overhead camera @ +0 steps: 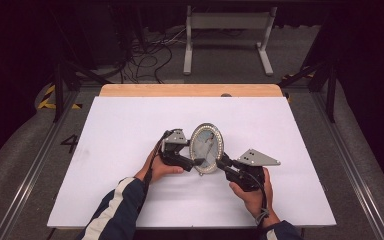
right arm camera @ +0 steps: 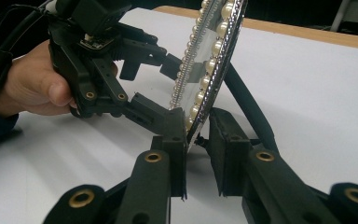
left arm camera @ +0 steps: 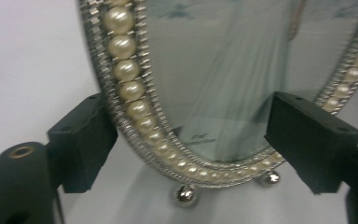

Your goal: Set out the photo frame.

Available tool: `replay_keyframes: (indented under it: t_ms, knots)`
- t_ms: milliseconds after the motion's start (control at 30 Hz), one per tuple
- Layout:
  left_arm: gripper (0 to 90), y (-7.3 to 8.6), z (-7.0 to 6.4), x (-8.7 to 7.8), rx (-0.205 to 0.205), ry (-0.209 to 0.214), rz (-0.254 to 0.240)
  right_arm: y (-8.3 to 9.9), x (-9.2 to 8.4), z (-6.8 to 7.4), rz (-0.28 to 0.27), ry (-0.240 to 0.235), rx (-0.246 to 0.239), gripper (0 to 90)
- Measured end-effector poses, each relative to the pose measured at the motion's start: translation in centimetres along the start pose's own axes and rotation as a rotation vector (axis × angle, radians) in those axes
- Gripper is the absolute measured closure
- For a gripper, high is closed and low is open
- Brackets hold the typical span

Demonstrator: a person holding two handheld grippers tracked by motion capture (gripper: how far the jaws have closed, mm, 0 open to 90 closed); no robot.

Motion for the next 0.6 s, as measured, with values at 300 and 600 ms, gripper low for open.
replay_keyframes:
  t_ms: [300,600]
  knots:
    - [22.2,0.1,-0.1,-0.5,-0.024,-0.011,0.004,-0.1,0.0,-0.3,0.001,0.008,-0.004,77.8]
    - [30.4,0.7,-0.4,-1.5,-0.026,-0.026,0.017,-0.2,0.1,-1.1,-0.008,0.014,0.018,81.8]
Point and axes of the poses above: each handheld gripper's, and its own axes: x roughly forward along the jaws, y roughly out of its underside, z roughly to its left, the point moved 1 cm from there along x, roughly forward along the jaws, and after that the axes turned 1 degree about -x, right-handed, at the moved point
